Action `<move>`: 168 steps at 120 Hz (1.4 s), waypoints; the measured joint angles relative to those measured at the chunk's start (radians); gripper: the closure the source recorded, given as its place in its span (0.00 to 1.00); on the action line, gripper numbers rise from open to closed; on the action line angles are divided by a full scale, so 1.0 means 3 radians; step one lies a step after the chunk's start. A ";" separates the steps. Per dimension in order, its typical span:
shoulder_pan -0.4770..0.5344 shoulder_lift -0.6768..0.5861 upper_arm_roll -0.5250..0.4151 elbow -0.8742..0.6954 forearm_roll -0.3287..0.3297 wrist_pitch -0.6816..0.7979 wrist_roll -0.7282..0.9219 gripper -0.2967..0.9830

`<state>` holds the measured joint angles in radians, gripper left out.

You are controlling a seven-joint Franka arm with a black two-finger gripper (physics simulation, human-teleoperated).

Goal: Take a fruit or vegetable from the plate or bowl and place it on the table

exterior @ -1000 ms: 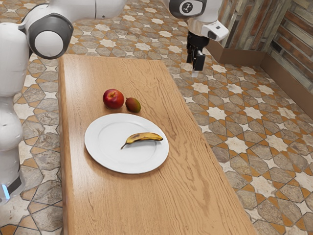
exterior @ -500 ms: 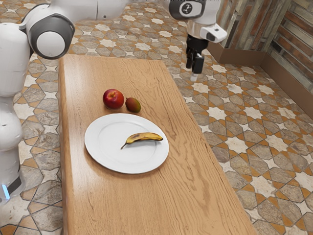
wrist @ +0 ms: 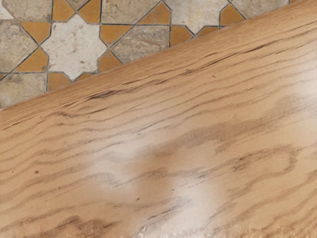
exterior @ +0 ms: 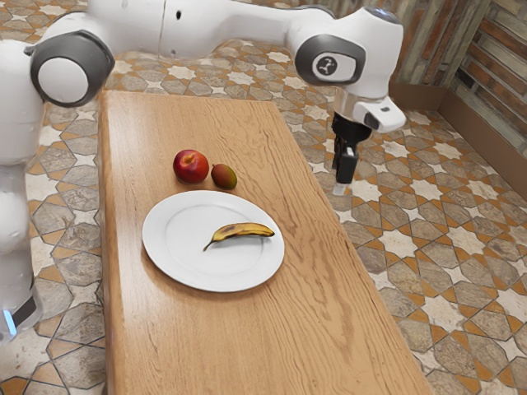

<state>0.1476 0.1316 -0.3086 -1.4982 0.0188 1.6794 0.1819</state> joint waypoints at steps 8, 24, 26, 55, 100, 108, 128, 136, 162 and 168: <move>0.0021 -0.0427 0.0103 -0.0512 -0.0065 0.0034 -0.0020 0.23; 0.0154 -0.1085 0.0154 -0.1278 -0.0185 0.0078 -0.0050 0.23; 0.0166 -0.1143 0.0156 -0.1340 -0.0203 0.0083 -0.0053 0.23; 0.0198 -0.1371 0.0146 -0.1734 -0.0308 0.0223 -0.0094 0.23; 0.0193 -0.1408 0.0064 -0.2221 -0.0371 0.0378 -0.0146 0.23; 0.0193 -0.1433 0.0063 -0.2270 -0.0379 0.0410 -0.0152 0.23; 0.0195 -0.1438 0.0042 -0.2374 -0.0429 0.0579 -0.0177 0.23; 0.0193 -0.1432 0.0000 -0.2390 -0.0448 0.0665 -0.0212 0.23; 0.0197 -0.1350 -0.0024 -0.2417 -0.0469 0.0861 -0.0386 0.23; 0.0198 -0.1324 -0.0024 -0.2446 -0.0470 0.0898 -0.0423 0.23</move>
<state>0.2068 -0.2657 -0.3160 -2.2319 -0.1222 1.9486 0.0550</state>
